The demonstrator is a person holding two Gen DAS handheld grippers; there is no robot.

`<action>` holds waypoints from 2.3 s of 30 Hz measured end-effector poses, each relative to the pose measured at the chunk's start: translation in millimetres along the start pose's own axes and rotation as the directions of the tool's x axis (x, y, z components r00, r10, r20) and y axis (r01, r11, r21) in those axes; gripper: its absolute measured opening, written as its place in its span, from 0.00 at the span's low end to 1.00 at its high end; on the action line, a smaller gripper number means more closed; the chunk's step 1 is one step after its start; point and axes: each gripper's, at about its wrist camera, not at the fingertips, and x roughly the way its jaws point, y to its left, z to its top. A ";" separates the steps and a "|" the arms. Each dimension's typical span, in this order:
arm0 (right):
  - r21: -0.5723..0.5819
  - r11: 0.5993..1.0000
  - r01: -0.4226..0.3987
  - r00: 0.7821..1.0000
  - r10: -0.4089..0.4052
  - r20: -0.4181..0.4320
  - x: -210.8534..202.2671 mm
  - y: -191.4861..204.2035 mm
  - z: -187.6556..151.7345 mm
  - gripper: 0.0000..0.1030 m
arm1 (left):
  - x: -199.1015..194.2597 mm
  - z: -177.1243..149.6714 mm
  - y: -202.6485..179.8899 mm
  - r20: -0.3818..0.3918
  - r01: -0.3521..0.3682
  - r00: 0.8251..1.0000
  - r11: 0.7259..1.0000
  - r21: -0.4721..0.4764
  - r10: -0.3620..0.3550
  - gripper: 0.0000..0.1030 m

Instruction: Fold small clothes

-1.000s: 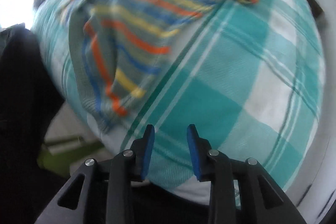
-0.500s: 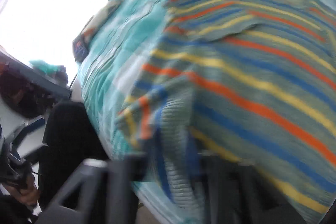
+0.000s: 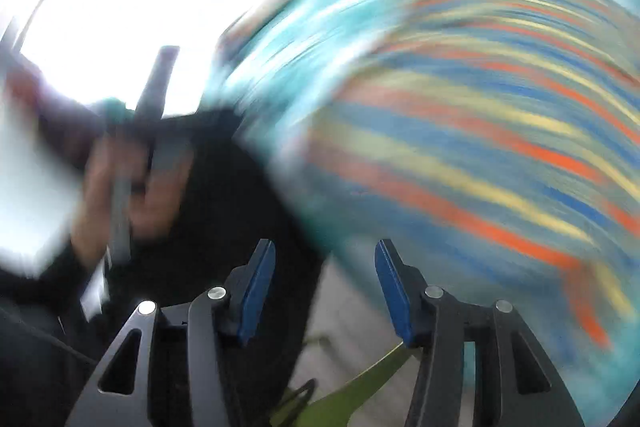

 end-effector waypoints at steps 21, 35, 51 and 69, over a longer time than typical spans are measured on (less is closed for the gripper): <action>0.369 0.882 0.292 0.955 -0.291 -0.061 -80.4 -115.2 -55.4 0.05 | -24.9 -28.2 -29.8 -0.076 0.189 0.981 0.968 0.164 -0.179 0.05; 0.402 0.830 0.387 0.922 -0.349 -0.169 -39.0 -133.6 -59.6 0.05 | 21.7 -17.5 -13.8 -0.120 0.032 0.993 0.984 0.178 -0.011 0.03; 0.417 0.843 0.339 0.939 -0.331 -0.094 -55.4 -134.0 -65.8 0.37 | 41.3 4.4 -14.2 -0.117 0.130 0.986 0.988 0.083 -0.120 0.44; 0.346 0.800 0.491 0.870 -0.432 -0.235 -35.8 -129.5 -60.2 0.05 | 51.5 -10.7 -62.5 -0.117 -0.029 0.991 0.967 0.253 0.061 0.05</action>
